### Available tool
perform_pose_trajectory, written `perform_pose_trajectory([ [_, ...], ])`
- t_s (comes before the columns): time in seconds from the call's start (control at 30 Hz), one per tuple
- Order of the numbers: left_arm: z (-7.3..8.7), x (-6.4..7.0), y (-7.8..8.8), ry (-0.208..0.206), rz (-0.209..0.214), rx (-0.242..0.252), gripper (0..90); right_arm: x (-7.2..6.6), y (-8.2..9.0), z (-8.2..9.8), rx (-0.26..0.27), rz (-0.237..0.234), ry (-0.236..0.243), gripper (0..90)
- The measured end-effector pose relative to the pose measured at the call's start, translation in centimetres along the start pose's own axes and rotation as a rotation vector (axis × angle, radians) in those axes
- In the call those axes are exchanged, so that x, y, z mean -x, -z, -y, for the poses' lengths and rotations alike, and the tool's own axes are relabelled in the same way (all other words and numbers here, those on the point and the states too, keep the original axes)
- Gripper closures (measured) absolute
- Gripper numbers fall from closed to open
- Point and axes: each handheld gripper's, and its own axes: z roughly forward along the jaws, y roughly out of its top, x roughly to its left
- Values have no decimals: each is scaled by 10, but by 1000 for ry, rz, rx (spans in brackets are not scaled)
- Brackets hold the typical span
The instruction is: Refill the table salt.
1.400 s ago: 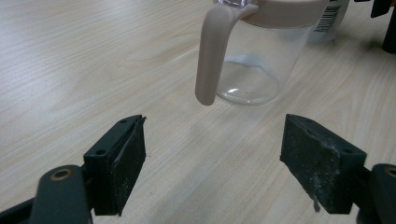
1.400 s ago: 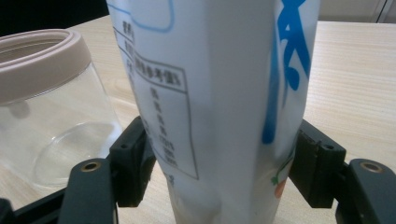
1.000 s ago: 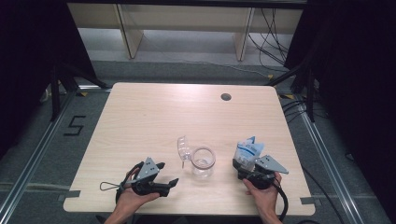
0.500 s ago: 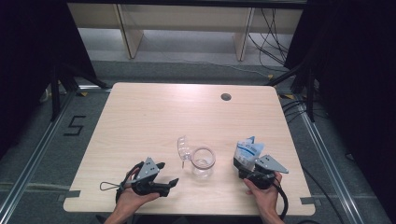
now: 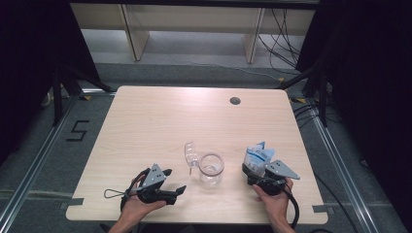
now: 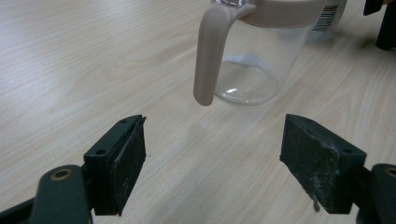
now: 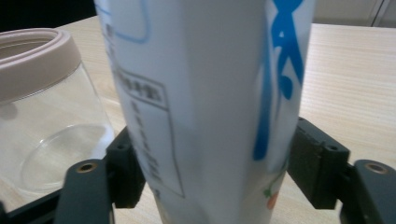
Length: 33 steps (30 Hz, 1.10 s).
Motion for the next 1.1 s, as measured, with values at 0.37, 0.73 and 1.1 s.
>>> perform_pose_trajectory([
  [0.37,0,0,0,2,2,6,218,-2,1,-1,-23,-14,-8,390],
  [0.73,0,-2,0,-15,2,3,220,-2,1,-4,-34,-6,-2,412],
  [1.1,0,-2,1,3,-2,5,220,-2,2,-10,-54,25,97,418],
])
